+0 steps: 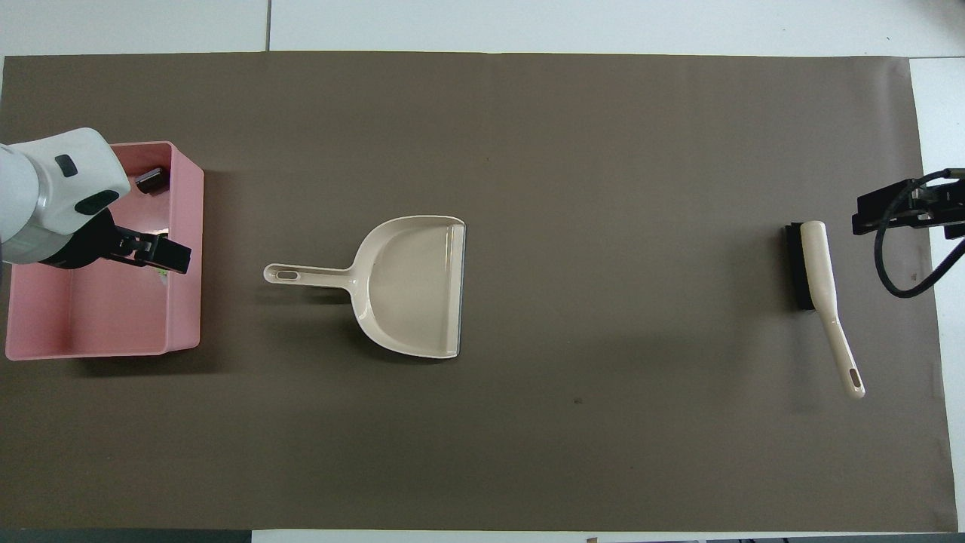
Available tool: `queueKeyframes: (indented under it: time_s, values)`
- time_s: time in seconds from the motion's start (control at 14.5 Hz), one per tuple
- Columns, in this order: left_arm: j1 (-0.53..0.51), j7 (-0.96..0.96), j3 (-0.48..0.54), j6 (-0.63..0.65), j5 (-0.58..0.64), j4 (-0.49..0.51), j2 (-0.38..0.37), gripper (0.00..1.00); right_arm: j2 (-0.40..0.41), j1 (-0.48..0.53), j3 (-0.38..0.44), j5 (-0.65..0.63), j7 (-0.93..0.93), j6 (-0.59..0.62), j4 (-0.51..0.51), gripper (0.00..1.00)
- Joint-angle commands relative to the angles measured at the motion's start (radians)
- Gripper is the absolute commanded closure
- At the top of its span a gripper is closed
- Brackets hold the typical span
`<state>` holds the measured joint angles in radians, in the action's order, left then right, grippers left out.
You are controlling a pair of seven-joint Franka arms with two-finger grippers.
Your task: Clean e-waste and dump in bin
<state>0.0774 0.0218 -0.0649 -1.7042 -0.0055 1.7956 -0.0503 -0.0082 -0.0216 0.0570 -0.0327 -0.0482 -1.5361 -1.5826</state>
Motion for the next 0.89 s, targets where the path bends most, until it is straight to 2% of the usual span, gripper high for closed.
queueKeyframes:
  time_s: [0.0, 0.21, 0.55, 0.69, 0.83]
  values:
    - [-0.001, 0.17, 0.008, 0.038, -0.028, -0.076, 0.009, 0.01, -0.019, -0.003, 0.007, 0.014, 0.021, -0.01, -0.023, 0.0]
    - [-0.008, 0.164, 0.016, 0.101, -0.048, -0.174, 0.026, 0.01, -0.019, -0.003, 0.007, 0.014, 0.021, -0.01, -0.023, 0.0]
    - [-0.008, 0.086, 0.017, 0.317, -0.036, -0.413, 0.136, 0.01, -0.019, -0.003, 0.007, 0.014, 0.021, -0.01, -0.023, 0.0]
    - [-0.007, 0.069, 0.017, 0.328, -0.019, -0.412, 0.124, 0.01, -0.019, -0.003, 0.007, 0.014, 0.021, -0.01, -0.023, 0.0]
    - [-0.007, 0.005, 0.016, 0.333, -0.007, -0.356, 0.093, 0.01, -0.019, -0.003, 0.007, 0.014, 0.021, -0.01, -0.023, 0.0]
